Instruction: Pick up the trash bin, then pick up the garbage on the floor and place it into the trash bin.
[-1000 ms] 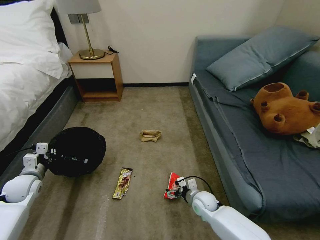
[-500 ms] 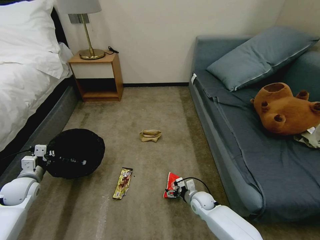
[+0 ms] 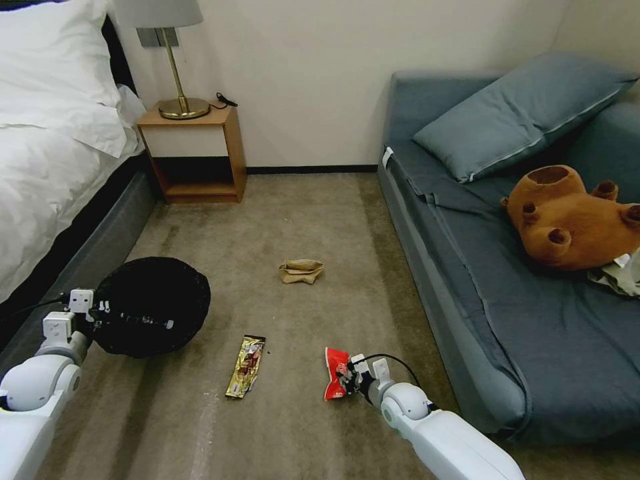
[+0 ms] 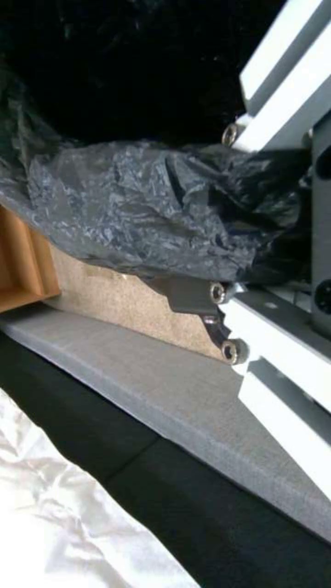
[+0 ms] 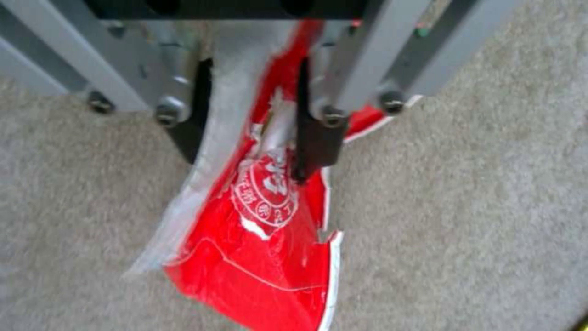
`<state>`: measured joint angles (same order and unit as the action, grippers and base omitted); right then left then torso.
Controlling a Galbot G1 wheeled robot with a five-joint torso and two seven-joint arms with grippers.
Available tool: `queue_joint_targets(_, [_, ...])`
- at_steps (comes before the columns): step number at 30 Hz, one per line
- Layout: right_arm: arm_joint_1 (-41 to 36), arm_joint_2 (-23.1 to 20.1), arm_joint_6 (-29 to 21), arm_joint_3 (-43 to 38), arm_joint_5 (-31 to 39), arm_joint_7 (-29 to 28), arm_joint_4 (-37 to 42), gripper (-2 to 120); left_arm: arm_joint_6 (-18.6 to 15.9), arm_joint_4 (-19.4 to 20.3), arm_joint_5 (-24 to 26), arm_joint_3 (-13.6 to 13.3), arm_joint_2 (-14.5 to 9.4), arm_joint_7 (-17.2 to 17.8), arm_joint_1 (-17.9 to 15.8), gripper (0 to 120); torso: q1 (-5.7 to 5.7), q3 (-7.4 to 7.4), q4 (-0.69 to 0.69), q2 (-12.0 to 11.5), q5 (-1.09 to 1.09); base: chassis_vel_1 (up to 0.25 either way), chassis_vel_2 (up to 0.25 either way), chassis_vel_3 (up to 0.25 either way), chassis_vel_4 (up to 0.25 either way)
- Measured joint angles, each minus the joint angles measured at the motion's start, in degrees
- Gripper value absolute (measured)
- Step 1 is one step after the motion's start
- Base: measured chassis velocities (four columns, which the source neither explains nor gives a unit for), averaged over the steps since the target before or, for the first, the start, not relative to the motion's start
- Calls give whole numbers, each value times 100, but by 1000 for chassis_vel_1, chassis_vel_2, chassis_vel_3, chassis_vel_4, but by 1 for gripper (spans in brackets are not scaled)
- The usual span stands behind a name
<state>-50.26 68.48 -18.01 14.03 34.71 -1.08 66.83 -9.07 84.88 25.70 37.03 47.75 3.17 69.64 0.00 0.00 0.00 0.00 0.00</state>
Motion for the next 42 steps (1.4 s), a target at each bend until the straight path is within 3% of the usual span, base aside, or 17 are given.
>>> queue_joint_targets(4, [6, -46, 13, -34, -6, 3, 104, 0, 5, 58, 13, 14, -1, -17, 33, 3, 0, 0, 0, 0, 0, 0, 0, 0, 0])
queue_joint_targets(11, [375, -389, 49, -23, 83, 0, 394, 0, 6, 211, 21, 49, 26, -22, 129, 3, 0, 0, -1, 0, 1, 0, 0, 0, 0])
queue_joint_targets(14, [996, -749, 141, 151, 189, 45, 562, 0, 7, 356, 34, 83, 21, -22, 238, 3, 0, 0, -1, -1, 1, 0, 0, 0, 0])
queue_joint_targets(23, [2348, -1091, 112, 777, 991, 99, 1041, 0, -30, 582, 44, 66, 18, 29, 265, 3, 0, 0, 0, -1, 0, 0, 0, 0, 0])
queue_joint_targets(30, [3630, -1019, 104, 1496, 1686, 328, 1400, 0, -89, 974, 251, -62, 55, 158, 215, 3, 0, 0, 0, -1, -1, 0, 0, 0, 0])
queue_joint_targets(34, [3950, -881, 102, 1770, 2000, 340, 1556, 0, -106, 1076, 279, -127, 79, 208, 162, 3, 0, 0, -1, -1, 0, 0, 0, 0, 0])
queue_joint_targets(42, [4253, -105, 105, 2288, 2499, 204, 2022, 0, -123, 1114, 332, -251, 174, 320, 15, 3, 0, 0, 1, -1, -2, 0, 0, 0, 0])
